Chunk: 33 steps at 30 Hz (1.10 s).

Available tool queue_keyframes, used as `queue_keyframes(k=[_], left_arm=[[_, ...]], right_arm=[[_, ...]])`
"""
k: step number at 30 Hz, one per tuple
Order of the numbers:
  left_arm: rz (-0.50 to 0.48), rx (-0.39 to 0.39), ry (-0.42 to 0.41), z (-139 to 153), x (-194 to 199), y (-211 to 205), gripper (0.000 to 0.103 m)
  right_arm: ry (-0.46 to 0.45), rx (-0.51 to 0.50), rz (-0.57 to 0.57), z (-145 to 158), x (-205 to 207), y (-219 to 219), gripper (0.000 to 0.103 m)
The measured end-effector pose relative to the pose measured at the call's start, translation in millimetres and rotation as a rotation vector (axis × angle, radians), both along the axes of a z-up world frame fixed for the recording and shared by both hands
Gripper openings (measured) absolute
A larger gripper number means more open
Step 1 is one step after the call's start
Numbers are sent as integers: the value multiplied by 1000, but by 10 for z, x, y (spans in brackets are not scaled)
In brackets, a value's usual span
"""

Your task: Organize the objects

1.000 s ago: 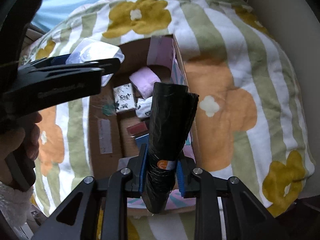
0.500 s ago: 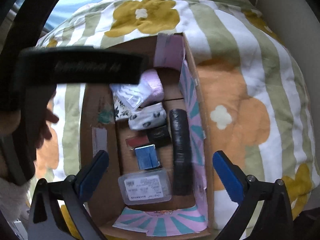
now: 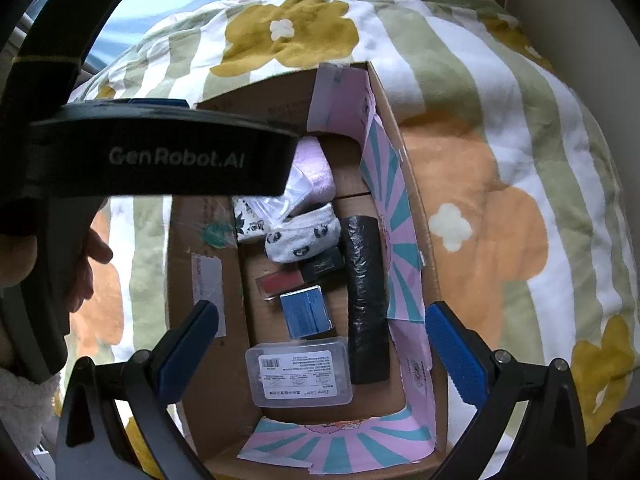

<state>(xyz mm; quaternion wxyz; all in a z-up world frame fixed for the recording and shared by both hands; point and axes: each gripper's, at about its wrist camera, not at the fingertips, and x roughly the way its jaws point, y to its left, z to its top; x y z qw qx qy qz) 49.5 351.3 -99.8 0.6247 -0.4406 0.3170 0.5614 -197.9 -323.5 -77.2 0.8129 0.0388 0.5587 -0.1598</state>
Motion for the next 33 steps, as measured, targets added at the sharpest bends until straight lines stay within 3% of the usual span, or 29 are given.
queue_keyframes(k=[9, 17, 25, 33], left_arm=[[-24, 50, 2, 375, -108, -286, 103], [25, 94, -15, 1044, -425, -861, 103], [172, 187, -11, 1606, -1041, -1825, 103], [332, 187, -58, 1534, -1688, -2943, 103]], right_arm=[[-62, -12, 22, 405, -66, 283, 103], [-133, -41, 138, 836, -173, 784, 102], [-173, -47, 205, 1096, -268, 1417, 103], [-224, -68, 273, 1258, -301, 1965, 103]])
